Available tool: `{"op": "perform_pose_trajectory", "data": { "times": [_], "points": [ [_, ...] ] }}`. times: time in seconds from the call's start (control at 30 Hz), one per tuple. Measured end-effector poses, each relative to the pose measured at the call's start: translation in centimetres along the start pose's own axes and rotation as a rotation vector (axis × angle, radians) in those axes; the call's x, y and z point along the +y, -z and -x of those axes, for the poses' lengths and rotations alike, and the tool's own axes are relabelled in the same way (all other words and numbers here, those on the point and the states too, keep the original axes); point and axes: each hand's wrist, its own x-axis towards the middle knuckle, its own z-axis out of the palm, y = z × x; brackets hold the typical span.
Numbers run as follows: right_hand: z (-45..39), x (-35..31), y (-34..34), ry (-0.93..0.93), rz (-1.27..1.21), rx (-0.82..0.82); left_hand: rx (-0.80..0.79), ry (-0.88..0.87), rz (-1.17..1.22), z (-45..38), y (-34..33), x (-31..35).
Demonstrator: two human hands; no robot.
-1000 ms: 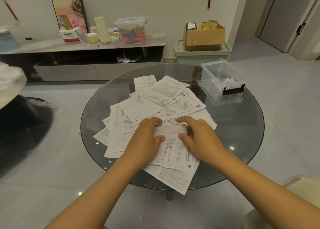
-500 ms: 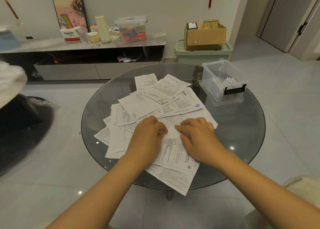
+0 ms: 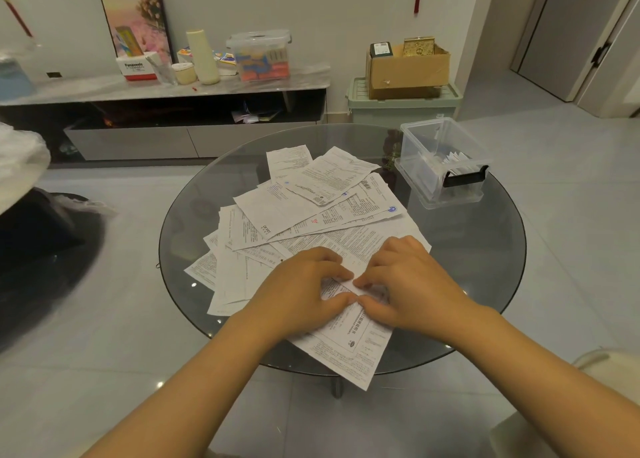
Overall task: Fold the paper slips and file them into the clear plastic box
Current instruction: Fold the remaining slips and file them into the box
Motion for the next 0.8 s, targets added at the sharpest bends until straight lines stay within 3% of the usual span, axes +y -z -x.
{"op": "perform_pose_trajectory", "data": {
  "times": [0.2, 0.37, 0.5, 0.8],
  "points": [
    [-0.3, -0.4, -0.5, -0.046, -0.011, 0.168, 0.049, 0.014, 0.108, -0.1, -0.1, 0.4],
    [-0.4, -0.3, -0.5, -0.154, -0.302, 0.18, 0.129, 0.09, 0.255, -0.1, -0.3, 0.3],
    [-0.5, 0.1, -1.1, -0.197, -0.356, 0.252, 0.198, 0.162, 0.26, -0.4, -0.4, 0.0],
    [-1.0, -0.7, -2.5, -0.105, -0.192, 0.12, 0.147, 0.274, 0.364, -0.9, -0.2, -0.5]
  ]
}}
